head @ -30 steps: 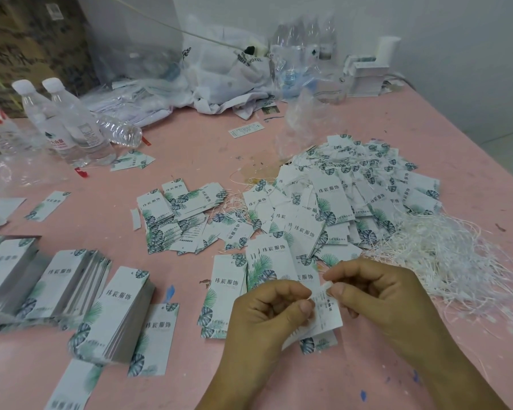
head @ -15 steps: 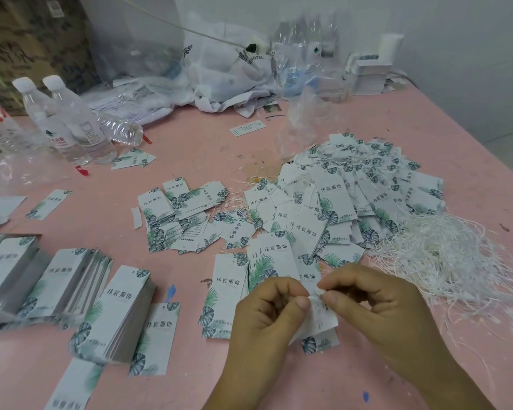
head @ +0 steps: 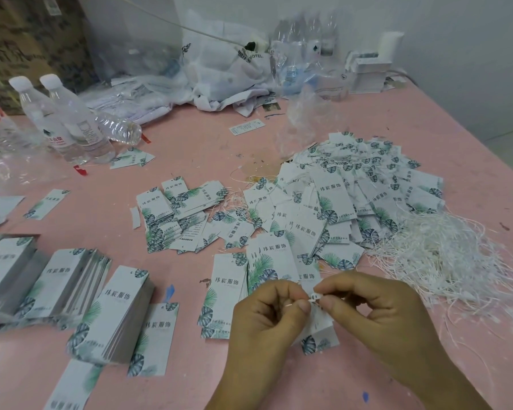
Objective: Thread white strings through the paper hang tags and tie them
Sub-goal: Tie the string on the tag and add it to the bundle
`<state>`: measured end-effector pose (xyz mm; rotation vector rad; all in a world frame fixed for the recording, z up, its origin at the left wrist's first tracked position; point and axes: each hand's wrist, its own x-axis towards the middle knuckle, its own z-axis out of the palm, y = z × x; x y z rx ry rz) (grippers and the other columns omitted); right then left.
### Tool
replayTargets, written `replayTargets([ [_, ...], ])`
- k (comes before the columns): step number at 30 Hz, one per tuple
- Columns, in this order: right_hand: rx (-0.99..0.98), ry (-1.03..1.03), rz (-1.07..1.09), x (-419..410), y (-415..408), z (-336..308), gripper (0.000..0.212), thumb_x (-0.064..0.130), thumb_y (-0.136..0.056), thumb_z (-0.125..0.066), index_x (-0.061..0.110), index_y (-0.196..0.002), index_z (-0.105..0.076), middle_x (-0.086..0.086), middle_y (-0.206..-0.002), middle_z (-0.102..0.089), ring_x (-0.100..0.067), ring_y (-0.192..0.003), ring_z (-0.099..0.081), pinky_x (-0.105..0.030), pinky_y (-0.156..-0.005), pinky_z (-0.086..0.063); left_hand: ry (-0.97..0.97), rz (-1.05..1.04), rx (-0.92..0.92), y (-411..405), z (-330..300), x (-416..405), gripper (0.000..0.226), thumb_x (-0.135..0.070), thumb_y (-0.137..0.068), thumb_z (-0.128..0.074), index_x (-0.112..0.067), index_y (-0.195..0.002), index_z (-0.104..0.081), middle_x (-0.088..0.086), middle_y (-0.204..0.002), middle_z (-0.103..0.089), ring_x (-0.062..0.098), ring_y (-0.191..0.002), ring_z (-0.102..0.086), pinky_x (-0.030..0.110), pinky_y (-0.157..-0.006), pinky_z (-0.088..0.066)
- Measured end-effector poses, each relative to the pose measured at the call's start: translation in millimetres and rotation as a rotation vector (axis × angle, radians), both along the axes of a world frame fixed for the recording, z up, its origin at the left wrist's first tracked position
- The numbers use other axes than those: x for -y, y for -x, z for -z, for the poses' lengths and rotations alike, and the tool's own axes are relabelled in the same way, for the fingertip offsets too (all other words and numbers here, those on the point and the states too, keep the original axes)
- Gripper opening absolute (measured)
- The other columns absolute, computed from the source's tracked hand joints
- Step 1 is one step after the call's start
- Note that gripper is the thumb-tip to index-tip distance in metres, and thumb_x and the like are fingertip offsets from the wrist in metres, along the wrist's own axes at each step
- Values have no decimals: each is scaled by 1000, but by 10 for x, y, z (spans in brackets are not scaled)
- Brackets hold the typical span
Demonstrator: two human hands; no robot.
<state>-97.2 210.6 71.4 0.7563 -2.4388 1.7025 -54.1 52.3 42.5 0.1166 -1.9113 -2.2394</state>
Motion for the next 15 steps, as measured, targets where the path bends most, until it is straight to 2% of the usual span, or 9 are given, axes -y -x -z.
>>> replayTargets([
  [8, -13, -1, -3, -12, 19, 32, 18, 37, -78, -67, 45, -94, -72, 14, -79, -72, -12, -59, -62, -18, -60, -53, -12, -13, -3, 8, 4, 6, 7, -33, -71, -71, -25, -71, -71, -13, -60, -56, 4, -56, -46, 14, -53, -38],
  [15, -37, -9, -8, -3, 14, 39, 19, 36, -78, -68, 40, -96, -72, 14, -78, -71, -10, -59, -62, -19, -59, -53, 13, -17, 11, 7, 33, 5, 9, -33, -72, -70, -25, -72, -71, -12, -59, -54, 7, -55, -43, 18, -52, -37],
])
